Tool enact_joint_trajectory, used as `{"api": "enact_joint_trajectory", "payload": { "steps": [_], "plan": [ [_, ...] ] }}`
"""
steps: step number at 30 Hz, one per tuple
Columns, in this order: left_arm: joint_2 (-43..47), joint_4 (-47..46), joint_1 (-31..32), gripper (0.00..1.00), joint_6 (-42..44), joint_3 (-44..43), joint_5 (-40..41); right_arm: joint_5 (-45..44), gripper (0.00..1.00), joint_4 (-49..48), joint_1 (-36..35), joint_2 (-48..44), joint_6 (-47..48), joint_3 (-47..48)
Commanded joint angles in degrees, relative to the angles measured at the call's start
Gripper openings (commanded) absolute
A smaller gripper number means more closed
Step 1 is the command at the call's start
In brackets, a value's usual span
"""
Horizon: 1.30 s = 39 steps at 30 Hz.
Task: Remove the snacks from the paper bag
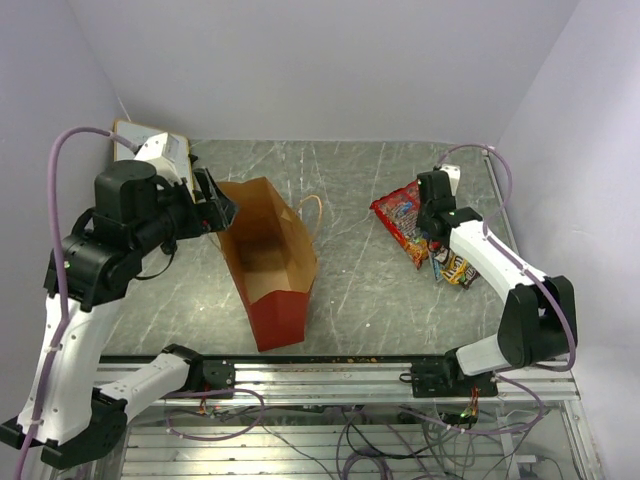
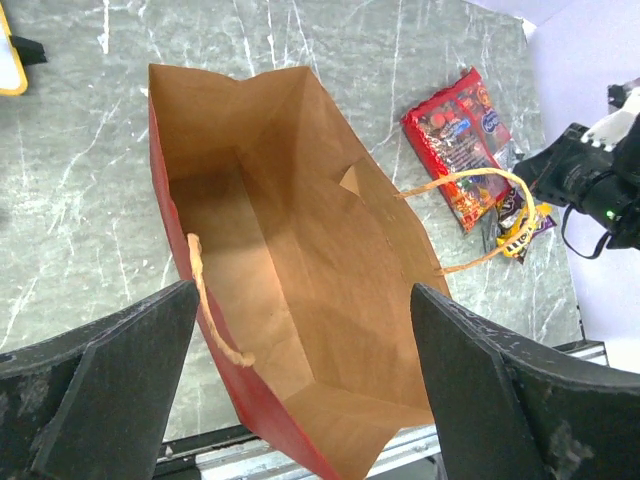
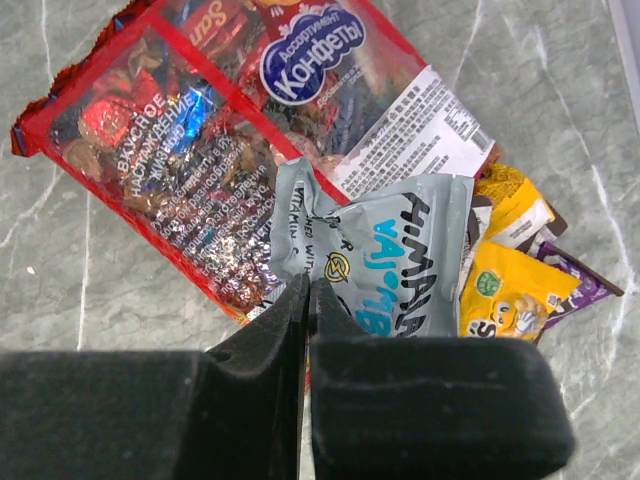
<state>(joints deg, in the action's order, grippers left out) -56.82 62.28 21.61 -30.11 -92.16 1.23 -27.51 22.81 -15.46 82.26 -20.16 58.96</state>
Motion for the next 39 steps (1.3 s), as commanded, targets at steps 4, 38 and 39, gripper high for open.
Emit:
{"api": "enact_joint_trajectory", "payload": {
  "steps": [4,38,39],
  "plan": [
    [0.11,2.59,-0.23,0.99,2.09,-3.71,0.43,2.31,0.04,-2.08,0.37,1.83,1.73,-1.25],
    [2.36,-5.05,-0.20,0.98,-6.10,-6.59,-1.48,27.13,1.00,32.22,-3.54,-30.20,-3.41,32.26],
    [2.82,-5.16,-0.18,0.98,-6.47,-7.35,-1.28,26.26,1.00,32.48,-3.58,-31.36,-3.71,33.67]
  ]
}}
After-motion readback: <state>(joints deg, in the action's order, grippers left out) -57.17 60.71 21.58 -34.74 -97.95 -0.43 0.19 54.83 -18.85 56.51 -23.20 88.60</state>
